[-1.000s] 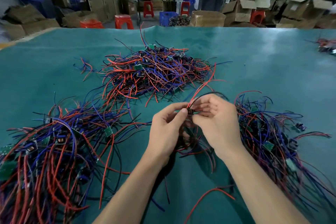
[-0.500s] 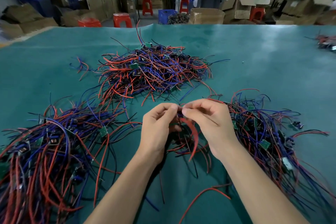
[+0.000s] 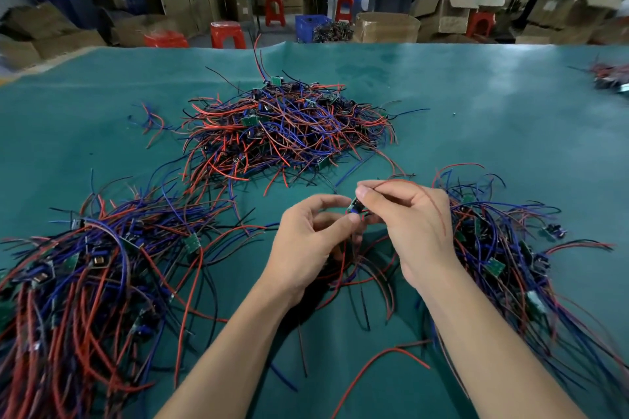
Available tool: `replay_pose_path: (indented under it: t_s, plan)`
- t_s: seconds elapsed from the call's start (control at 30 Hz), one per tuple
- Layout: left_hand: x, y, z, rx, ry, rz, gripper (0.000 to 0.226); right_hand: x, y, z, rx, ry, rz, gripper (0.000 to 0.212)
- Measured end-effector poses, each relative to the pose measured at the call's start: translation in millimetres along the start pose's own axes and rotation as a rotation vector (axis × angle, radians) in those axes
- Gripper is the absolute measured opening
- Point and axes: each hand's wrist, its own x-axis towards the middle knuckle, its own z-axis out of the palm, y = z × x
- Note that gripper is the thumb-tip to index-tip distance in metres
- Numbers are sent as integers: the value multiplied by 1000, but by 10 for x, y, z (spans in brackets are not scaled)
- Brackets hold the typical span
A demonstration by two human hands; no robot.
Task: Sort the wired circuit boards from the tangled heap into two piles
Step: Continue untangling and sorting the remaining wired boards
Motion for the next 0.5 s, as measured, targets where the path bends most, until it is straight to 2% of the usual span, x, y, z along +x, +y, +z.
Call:
replay_pose_path:
  t_s: [0.07,0.17,0.37,0.5]
  plan:
    - [0,9,0,-35,3,-40,7,3,6,-9,-37,-12,-35,18]
    - [-1,19,-14,-36,12,-57,6,24,-2,-39,-93,18,-94,18]
    - [-17,32,26,-17,-55,-67,12,174,-132,-329,27,428,-161,20]
    - [9,19,9,-18,60,-62,10,220,-263,-421,275,669,-178,15]
